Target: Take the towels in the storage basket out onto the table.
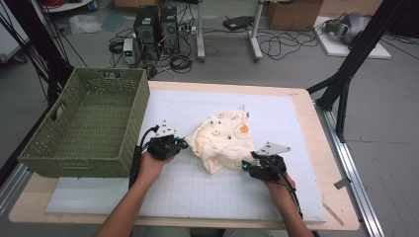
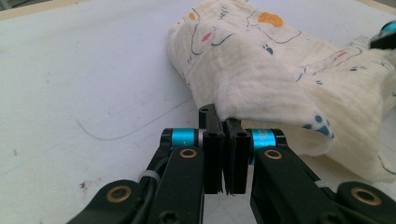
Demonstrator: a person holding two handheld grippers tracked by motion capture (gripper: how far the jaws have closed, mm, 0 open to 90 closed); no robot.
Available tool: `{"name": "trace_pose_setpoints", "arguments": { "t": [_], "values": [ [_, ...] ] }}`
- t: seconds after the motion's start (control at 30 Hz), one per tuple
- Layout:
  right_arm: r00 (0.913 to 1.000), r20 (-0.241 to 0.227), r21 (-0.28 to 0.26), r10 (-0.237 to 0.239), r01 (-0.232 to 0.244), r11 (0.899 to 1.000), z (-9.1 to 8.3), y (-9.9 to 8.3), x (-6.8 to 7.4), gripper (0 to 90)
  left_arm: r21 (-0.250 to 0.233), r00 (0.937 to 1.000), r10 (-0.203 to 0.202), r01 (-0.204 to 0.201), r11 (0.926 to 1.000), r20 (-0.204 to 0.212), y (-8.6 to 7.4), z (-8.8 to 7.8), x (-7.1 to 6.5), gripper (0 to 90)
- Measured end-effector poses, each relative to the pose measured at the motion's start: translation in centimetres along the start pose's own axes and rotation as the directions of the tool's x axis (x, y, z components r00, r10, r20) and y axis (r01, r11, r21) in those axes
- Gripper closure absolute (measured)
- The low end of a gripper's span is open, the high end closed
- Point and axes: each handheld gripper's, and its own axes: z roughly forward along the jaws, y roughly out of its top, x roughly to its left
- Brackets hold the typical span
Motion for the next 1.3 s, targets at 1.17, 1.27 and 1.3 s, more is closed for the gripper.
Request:
{"name": "trace_pose_setpoints", "arguments": {
  "t": [1.17, 1.27, 1.3],
  "values": [
    [0.9579, 0.279, 0.015, 0.065, -0.072, 0.997, -2.2, 0.1, -6.2, 58.1, -0.055, 0.9873, 0.022, -0.030, 0.9980, -0.157, 1.2, -1.2, -0.2, 47.0],
    [0.9568, 0.282, -0.021, 0.072, -0.069, 0.997, -3.1, 0.0, -5.8, 55.4, -0.090, 0.9878, 0.013, -0.027, 0.9956, -0.155, 1.5, -1.7, -0.6, 46.7],
    [0.9578, 0.277, -0.033, 0.078, -0.072, 0.997, -3.5, -0.1, -5.7, 55.3, -0.098, 0.9869, 0.006, -0.022, 0.9950, -0.161, 1.5, -2.0, -0.6, 46.6]
  ]
}}
